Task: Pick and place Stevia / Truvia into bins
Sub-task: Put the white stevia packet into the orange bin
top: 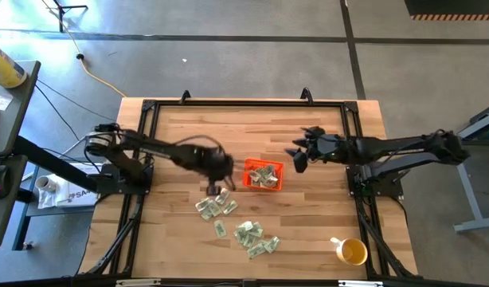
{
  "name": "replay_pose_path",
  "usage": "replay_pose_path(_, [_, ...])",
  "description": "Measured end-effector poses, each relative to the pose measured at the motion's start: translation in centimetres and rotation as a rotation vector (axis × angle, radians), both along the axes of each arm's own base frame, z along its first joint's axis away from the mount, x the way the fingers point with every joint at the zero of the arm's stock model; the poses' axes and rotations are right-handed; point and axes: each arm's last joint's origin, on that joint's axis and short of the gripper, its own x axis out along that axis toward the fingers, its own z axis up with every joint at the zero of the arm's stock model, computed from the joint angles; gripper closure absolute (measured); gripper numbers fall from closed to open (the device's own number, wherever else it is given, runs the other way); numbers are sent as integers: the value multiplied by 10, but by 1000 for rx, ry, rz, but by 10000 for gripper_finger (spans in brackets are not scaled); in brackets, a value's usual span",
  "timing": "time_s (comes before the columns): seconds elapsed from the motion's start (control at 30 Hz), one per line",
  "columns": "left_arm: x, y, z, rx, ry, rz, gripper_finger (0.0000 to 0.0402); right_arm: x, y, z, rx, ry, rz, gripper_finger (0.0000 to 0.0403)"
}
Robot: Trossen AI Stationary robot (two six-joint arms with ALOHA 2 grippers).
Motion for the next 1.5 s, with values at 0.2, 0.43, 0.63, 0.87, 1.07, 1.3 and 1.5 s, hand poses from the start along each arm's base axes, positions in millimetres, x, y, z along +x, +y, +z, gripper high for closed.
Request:
replay_pose_path(0.2, [38,37,48,-33,-273,-83,381,-22,1,-1,16,105,7,177])
replay_pose_path(0.43, [85,45,44,-113,-369,-103,362,-27,2,-8,60,190,36,179])
replay_pose_path(0.63, [114,45,17,-157,-278,7,331,-26,2,-8,25,195,69,183])
replay_pose_path(0.87, [107,43,24,-174,-214,125,256,-27,3,-9,15,227,117,182])
replay_pose_path(1.07, [75,31,46,-180,-53,192,180,-20,7,-15,7,272,280,181])
replay_pose_path(1.3, [43,-13,71,-128,7,180,179,5,18,-42,113,374,572,182])
replay_pose_path(1.5, [23,-55,75,-159,-8,290,204,17,48,-58,84,422,760,188])
